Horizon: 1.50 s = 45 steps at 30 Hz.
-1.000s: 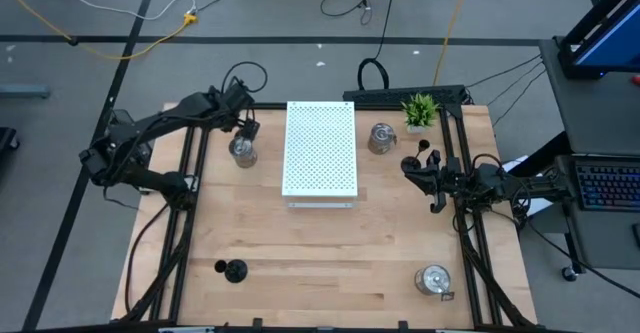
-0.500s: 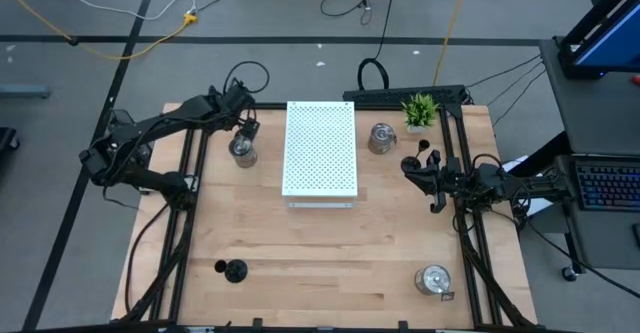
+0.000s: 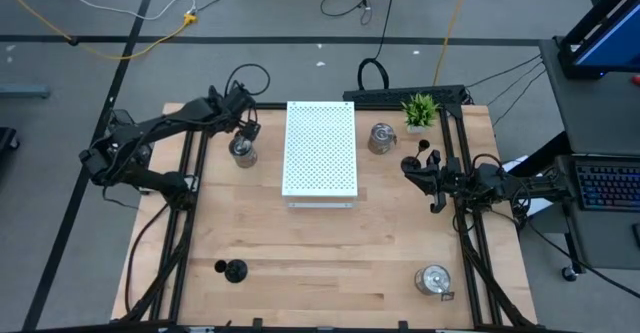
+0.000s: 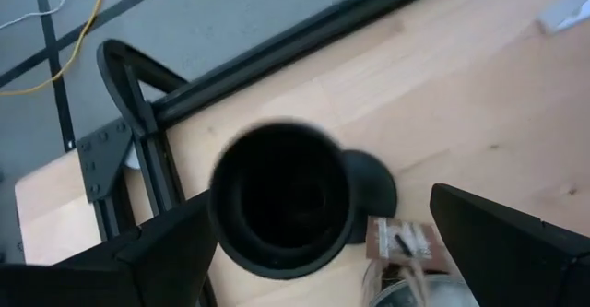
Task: Pick & Place candle stick holders
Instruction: Put the top left black candle holder on the shelf
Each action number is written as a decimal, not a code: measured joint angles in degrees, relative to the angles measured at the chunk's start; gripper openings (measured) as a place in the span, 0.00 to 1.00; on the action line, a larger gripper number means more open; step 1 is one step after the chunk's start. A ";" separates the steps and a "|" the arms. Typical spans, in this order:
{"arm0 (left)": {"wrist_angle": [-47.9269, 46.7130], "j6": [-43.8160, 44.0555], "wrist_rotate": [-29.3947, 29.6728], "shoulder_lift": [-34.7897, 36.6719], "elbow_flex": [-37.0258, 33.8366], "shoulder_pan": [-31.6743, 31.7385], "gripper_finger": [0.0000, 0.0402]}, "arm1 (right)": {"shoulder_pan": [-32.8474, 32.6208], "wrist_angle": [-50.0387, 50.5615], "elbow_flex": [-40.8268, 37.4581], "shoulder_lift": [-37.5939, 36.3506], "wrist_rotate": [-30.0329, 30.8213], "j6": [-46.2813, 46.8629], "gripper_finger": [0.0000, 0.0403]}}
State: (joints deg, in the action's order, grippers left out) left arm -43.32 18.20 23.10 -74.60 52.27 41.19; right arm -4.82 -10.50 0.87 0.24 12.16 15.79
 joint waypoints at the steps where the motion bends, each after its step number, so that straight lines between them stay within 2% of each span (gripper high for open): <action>1: 0.23 0.43 0.39 -0.01 -0.44 -0.02 0.98 | 0.00 0.00 -0.01 -0.01 0.00 0.00 0.07; 8: 4.22 1.15 1.83 -0.01 -3.16 0.00 0.96 | 0.00 0.00 -0.01 0.01 0.00 0.00 0.07; 16: 6.17 1.00 2.08 -0.01 -3.96 0.19 0.76 | 0.00 -0.01 0.01 -0.01 0.00 0.00 0.07; 21: 6.26 0.75 2.44 -0.01 -3.96 0.29 0.69 | 0.00 -0.01 0.00 0.01 0.00 0.00 0.07; 31: 6.19 1.04 2.37 -0.01 -4.25 1.30 0.62 | 0.00 -0.02 -0.01 -0.01 0.00 0.00 0.07; 36: 7.42 2.91 -1.08 -0.03 -7.67 2.56 0.62 | 0.00 0.00 0.00 0.01 0.00 0.00 0.07; 45: 11.40 2.72 -1.32 -0.03 -8.53 2.58 0.62 | 0.00 -0.02 -0.01 0.01 0.00 0.00 0.07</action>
State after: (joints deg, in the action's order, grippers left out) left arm -31.92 20.93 21.78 -74.63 43.75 43.77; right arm -4.82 -10.52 0.86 0.25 12.16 15.79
